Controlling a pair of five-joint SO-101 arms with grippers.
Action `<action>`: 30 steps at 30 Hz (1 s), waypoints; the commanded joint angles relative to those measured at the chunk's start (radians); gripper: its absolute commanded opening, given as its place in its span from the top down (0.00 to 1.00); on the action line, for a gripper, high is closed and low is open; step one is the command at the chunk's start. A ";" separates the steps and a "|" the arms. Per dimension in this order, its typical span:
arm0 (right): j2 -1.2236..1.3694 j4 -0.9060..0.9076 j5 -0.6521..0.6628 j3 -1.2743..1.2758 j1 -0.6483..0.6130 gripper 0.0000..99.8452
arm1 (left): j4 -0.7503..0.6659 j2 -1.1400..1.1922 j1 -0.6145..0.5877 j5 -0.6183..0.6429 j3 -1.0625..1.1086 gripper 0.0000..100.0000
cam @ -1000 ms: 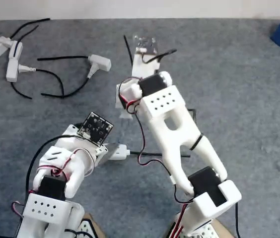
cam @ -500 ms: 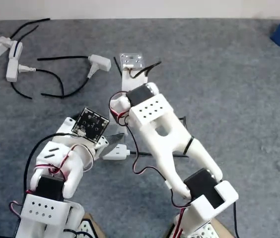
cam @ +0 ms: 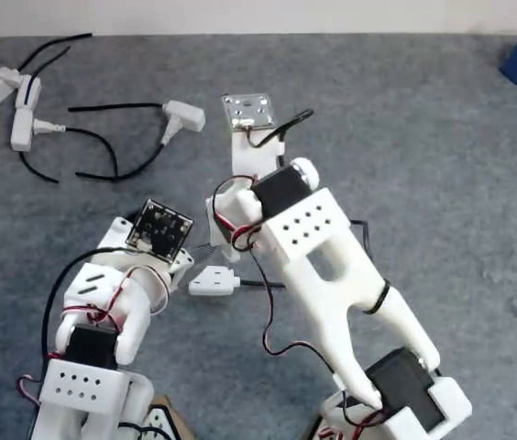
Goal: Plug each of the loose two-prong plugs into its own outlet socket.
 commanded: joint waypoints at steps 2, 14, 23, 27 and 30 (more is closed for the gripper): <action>-0.054 0.013 0.018 -0.044 -0.010 0.99 | -0.020 -0.012 -0.012 0.011 -0.004 0.62; 0.062 -0.062 0.083 -0.048 0.110 0.99 | 0.051 -0.012 -0.012 0.037 -0.068 0.62; 0.111 -0.122 0.034 -0.064 0.107 0.99 | 0.101 -0.012 0.059 0.046 -0.102 0.62; 0.070 -0.041 0.034 -0.128 0.054 0.99 | 0.101 -0.010 0.059 0.046 -0.101 0.62; 0.067 0.015 0.023 -0.188 0.036 0.99 | 0.101 -0.010 0.061 0.048 -0.101 0.62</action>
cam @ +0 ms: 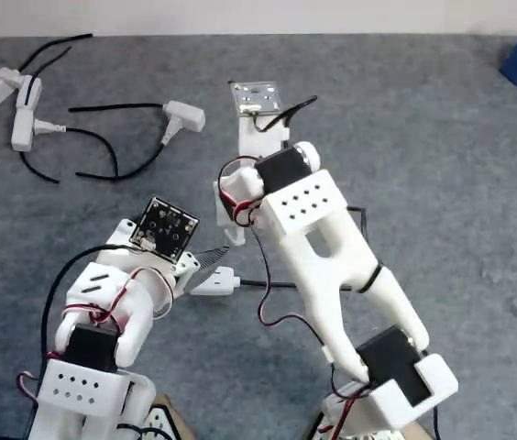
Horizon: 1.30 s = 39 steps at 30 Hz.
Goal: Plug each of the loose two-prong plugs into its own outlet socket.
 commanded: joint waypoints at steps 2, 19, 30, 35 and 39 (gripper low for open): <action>-0.056 0.079 -0.032 -0.119 -0.035 0.99 | 0.003 -0.010 0.008 0.012 -0.039 0.62; -0.054 0.180 0.028 -0.143 -0.058 0.99 | -0.052 -0.010 -0.051 0.006 0.008 0.62; -0.053 0.041 0.038 0.038 0.002 0.99 | -0.040 -0.021 -0.065 0.006 0.004 0.62; -0.058 0.042 0.023 0.091 -0.002 0.99 | -0.038 -0.013 -0.186 0.008 -0.035 0.62; -0.054 -0.001 -0.044 0.154 -0.031 0.99 | -0.040 -0.013 -0.314 0.011 -0.038 0.62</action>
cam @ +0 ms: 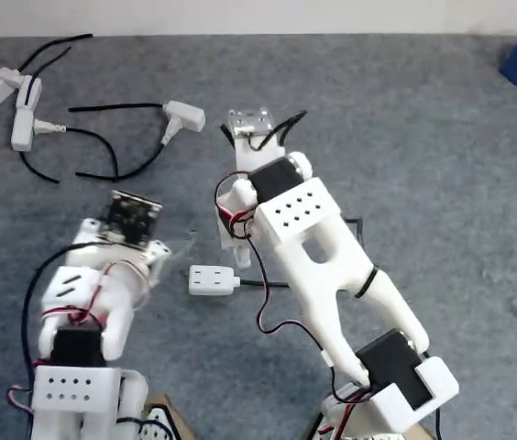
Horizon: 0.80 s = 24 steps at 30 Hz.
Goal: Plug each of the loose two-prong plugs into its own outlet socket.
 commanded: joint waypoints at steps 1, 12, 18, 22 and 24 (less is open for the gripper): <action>-0.045 -0.059 -0.034 0.047 -0.021 0.99 | -0.015 -0.002 -0.142 0.011 -0.050 0.62; -0.051 -0.228 -0.123 0.131 -0.088 0.99 | -0.052 -0.002 -0.251 0.006 -0.044 0.62; -0.050 -0.274 -0.130 0.197 -0.116 0.99 | -0.081 -0.002 -0.295 0.005 -0.051 0.62; -0.050 -0.286 -0.130 0.209 -0.114 0.99 | -0.091 -0.002 -0.305 0.005 -0.050 0.62; -0.050 -0.286 -0.130 0.208 -0.114 0.99 | -0.091 -0.002 -0.305 0.005 -0.050 0.62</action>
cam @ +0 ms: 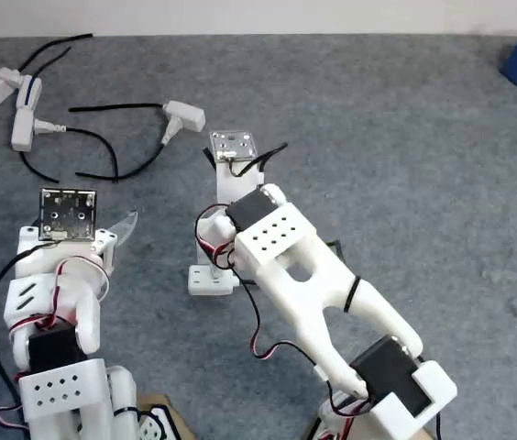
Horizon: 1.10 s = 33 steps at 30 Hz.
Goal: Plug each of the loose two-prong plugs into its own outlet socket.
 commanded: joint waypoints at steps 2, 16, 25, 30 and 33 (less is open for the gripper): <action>-0.036 -0.001 -0.009 -0.005 -0.008 0.99 | -0.023 -0.002 -0.010 0.005 -0.047 0.62; -0.028 0.110 0.018 -0.058 0.019 0.99 | -0.026 -0.002 -0.008 0.006 -0.047 0.62; -0.027 -0.031 0.020 0.105 0.016 0.99 | -0.037 -0.002 -0.008 0.006 -0.048 0.62; -0.027 -0.038 0.026 0.131 0.013 0.99 | -0.044 -0.002 -0.008 0.006 -0.048 0.62; -0.035 -0.022 0.063 0.137 0.012 0.99 | -0.048 -0.002 -0.008 0.006 -0.048 0.62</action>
